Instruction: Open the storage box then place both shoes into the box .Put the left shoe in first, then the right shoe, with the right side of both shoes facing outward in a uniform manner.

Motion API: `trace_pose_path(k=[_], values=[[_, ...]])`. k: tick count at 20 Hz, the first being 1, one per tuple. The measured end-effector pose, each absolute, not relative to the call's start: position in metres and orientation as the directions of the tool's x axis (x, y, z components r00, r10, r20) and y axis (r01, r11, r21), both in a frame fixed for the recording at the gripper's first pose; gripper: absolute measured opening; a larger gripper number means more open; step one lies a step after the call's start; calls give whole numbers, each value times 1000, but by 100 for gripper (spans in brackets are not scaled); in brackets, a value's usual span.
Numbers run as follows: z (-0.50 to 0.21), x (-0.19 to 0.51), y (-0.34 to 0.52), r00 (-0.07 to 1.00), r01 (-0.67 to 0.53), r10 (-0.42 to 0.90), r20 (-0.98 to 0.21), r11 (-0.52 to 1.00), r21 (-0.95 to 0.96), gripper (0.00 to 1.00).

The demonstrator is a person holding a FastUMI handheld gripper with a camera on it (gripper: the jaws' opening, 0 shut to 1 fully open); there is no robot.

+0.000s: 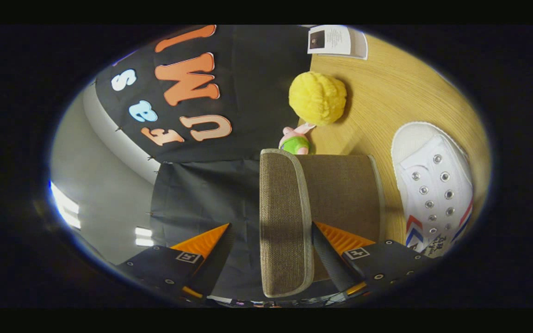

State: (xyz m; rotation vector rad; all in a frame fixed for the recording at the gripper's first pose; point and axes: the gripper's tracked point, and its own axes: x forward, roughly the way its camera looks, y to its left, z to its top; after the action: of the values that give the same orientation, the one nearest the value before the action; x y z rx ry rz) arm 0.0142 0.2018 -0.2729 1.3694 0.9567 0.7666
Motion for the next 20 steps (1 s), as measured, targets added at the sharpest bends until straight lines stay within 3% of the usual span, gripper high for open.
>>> trace_pose_path(k=[4,7,10,13,14,20], values=[[-250,16,188,463,50,884,-64,46,998,92],[-234,19,182,483,8,875,-37,38,999,70],[-220,14,184,492,-54,870,-25,60,997,36],[-224,21,182,538,-72,836,-109,175,982,15],[-218,28,179,570,-70,812,-129,204,977,3],[-149,23,213,562,-173,821,-98,232,957,2]])
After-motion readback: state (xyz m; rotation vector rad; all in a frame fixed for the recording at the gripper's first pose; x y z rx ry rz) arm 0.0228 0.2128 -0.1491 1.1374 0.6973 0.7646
